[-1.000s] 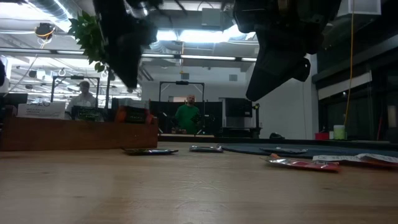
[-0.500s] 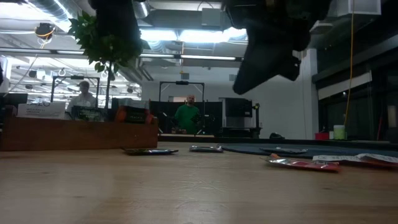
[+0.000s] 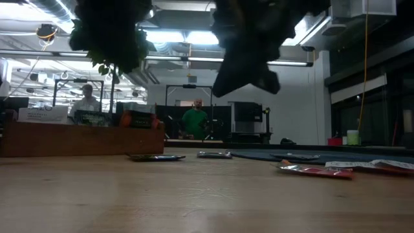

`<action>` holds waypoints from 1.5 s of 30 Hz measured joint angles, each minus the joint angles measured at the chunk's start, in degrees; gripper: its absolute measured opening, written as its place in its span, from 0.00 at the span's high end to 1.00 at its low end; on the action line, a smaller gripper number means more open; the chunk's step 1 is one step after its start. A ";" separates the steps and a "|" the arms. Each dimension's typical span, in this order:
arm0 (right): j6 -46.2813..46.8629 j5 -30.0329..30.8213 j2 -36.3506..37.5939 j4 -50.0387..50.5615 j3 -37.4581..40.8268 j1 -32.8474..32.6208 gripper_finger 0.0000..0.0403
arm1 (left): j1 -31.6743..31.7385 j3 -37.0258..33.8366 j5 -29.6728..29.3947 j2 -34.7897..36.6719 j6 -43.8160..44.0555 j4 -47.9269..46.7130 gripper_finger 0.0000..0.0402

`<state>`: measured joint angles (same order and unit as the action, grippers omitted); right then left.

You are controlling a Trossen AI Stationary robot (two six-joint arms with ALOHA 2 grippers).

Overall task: Pick & Place Tea
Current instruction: Put the black tea bag into the middle section of the wooden organizer

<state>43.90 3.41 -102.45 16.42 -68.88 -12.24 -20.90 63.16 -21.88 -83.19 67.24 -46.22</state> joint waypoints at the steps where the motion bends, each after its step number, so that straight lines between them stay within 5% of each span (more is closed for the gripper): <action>1: -0.66 -1.34 -0.04 -0.79 0.00 1.00 0.95 | -0.39 0.00 -1.01 -0.03 2.53 -0.92 0.78; 5: -2.49 -6.67 -1.50 -6.35 -0.03 4.14 0.98 | -2.45 -4.69 -1.23 0.81 13.26 0.25 0.78; 14: -3.84 -8.16 -8.23 -12.37 -0.04 5.88 0.96 | -9.13 -19.13 -3.65 2.40 34.56 25.67 0.78; 18: -4.32 -8.73 -11.85 -14.04 -0.02 7.06 0.96 | -10.49 -20.81 -4.75 2.36 41.77 24.85 0.78; 35: -15.89 -6.17 -25.21 -6.17 -16.69 9.17 0.99 | -9.33 -20.74 -3.20 0.39 43.33 23.07 0.76; 45: -7.67 -8.92 -26.19 -5.61 -17.43 7.18 0.98 | -9.82 -20.72 0.41 -0.06 44.76 23.32 0.76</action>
<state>36.23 -5.51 -128.64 10.81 -86.32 -5.06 -30.72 42.44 -21.47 -83.25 112.00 -22.90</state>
